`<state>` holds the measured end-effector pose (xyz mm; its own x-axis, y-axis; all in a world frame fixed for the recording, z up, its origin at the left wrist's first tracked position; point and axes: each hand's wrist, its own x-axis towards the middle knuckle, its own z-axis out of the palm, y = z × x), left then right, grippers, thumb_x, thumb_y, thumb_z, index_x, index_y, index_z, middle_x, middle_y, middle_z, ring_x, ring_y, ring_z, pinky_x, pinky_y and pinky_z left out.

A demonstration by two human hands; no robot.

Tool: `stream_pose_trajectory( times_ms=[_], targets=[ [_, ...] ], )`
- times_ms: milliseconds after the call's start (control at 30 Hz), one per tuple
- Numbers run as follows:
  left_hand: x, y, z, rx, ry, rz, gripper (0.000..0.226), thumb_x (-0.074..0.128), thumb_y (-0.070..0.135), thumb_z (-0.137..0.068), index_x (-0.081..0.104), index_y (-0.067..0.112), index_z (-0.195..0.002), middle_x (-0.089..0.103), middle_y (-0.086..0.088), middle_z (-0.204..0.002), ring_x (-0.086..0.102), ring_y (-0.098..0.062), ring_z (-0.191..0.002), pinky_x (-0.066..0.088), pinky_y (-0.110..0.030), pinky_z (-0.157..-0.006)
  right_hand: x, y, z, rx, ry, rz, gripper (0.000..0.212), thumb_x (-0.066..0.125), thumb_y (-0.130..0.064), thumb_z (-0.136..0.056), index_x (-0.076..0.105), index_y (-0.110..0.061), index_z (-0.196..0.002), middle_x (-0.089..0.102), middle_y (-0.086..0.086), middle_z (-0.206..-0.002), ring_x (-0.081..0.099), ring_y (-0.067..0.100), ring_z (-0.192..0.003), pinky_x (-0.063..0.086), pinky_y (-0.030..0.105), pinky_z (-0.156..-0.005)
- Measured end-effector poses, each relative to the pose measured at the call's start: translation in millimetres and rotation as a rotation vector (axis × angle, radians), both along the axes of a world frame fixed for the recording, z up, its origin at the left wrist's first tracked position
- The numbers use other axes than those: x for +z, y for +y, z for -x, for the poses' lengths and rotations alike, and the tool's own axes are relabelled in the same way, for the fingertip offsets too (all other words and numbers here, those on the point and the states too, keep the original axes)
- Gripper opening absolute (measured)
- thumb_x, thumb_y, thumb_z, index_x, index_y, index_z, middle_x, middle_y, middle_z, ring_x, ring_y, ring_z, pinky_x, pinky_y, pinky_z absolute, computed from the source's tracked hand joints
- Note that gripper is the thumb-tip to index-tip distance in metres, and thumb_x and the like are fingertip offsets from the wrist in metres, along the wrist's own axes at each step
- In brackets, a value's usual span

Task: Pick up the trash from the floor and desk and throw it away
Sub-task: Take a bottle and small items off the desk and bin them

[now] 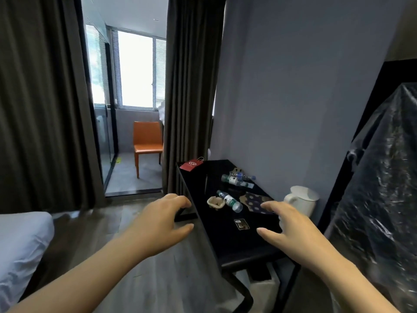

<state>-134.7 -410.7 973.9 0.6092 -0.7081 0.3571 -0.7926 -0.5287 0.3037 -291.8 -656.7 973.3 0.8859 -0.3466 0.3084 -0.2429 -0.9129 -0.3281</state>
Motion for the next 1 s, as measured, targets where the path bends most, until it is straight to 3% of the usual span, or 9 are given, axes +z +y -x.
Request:
stream_pose_trajectory(
  times_ms=[267, 433, 600, 667, 733, 833, 1000],
  targets=[
    [-31.8, -69.9, -121.8, -0.038, 0.038, -0.073, 0.043, 0.058, 0.046, -0.085, 0.05, 0.033, -0.126, 0.051, 0.017, -0.123, 0.052, 0.0, -0.11, 0.04, -0.013, -0.086, -49.1, -66.7, -115.4, -0.041, 0.058, -0.105, 0.059, 0.065, -0.047, -0.082, 0.044, -0.034, -0.136, 0.048, -0.017, -0.133, 0.044, -0.001, -0.12, 0.032, 0.012, -0.092],
    [-52.7, -125.5, -192.0, -0.053, 0.076, -0.114, 0.043, 0.059, 0.048, -0.085, 0.051, 0.033, -0.124, 0.051, 0.017, -0.121, 0.052, 0.0, -0.11, 0.032, -0.005, -0.071, -67.8, -110.8, -179.6, -0.056, 0.087, -0.162, 0.056, 0.066, -0.044, -0.082, 0.046, -0.036, -0.133, 0.05, -0.016, -0.127, 0.048, -0.002, -0.111, 0.036, 0.013, -0.087],
    [-77.1, -163.5, -254.6, -0.078, 0.108, -0.172, 0.046, 0.058, 0.051, -0.084, 0.05, 0.035, -0.126, 0.051, 0.018, -0.121, 0.053, 0.002, -0.108, 0.028, -0.001, -0.066, -88.9, -142.5, -227.7, -0.118, 0.147, -0.196, 0.06, 0.066, -0.044, -0.082, 0.046, -0.031, -0.136, 0.049, -0.016, -0.13, 0.048, -0.001, -0.116, 0.035, 0.012, -0.087],
    [-85.2, -176.1, -284.1, -0.084, 0.125, -0.173, 0.046, 0.058, 0.053, -0.083, 0.05, 0.036, -0.126, 0.051, 0.02, -0.12, 0.053, 0.003, -0.108, 0.028, 0.0, -0.063, -96.6, -152.7, -248.7, -0.146, 0.169, -0.206, 0.06, 0.066, -0.045, -0.082, 0.045, -0.032, -0.136, 0.05, -0.015, -0.129, 0.048, -0.002, -0.111, 0.036, 0.01, -0.081],
    [-94.8, -190.1, -315.0, -0.109, 0.148, -0.169, 0.047, 0.06, 0.051, -0.083, 0.05, 0.035, -0.126, 0.051, 0.019, -0.121, 0.053, 0.001, -0.108, 0.033, -0.003, -0.069, -105.6, -162.1, -269.3, -0.186, 0.191, -0.213, 0.059, 0.065, -0.045, -0.082, 0.045, -0.033, -0.136, 0.05, -0.015, -0.127, 0.048, -0.002, -0.107, 0.035, 0.009, -0.073],
    [-108.5, -211.8, -359.7, -0.178, 0.185, -0.193, 0.046, 0.062, 0.046, -0.083, 0.052, 0.031, -0.125, 0.052, 0.014, -0.12, 0.053, -0.003, -0.106, 0.041, -0.013, -0.085, -121.2, -174.1, -296.9, -0.255, 0.215, -0.253, 0.06, 0.065, -0.045, -0.082, 0.044, -0.032, -0.137, 0.049, -0.012, -0.129, 0.05, 0.002, -0.113, 0.035, 0.014, -0.079],
    [-116.0, -246.2, -438.0, -0.287, 0.181, -0.212, 0.048, 0.063, 0.046, -0.082, 0.052, 0.029, -0.126, 0.052, 0.013, -0.119, 0.055, -0.005, -0.104, 0.046, -0.019, -0.087, -140.2, -186.1, -341.3, -0.383, 0.233, -0.35, 0.061, 0.065, -0.044, -0.082, 0.044, -0.031, -0.137, 0.047, -0.011, -0.129, 0.048, 0.002, -0.112, 0.035, 0.014, -0.081]
  ],
)
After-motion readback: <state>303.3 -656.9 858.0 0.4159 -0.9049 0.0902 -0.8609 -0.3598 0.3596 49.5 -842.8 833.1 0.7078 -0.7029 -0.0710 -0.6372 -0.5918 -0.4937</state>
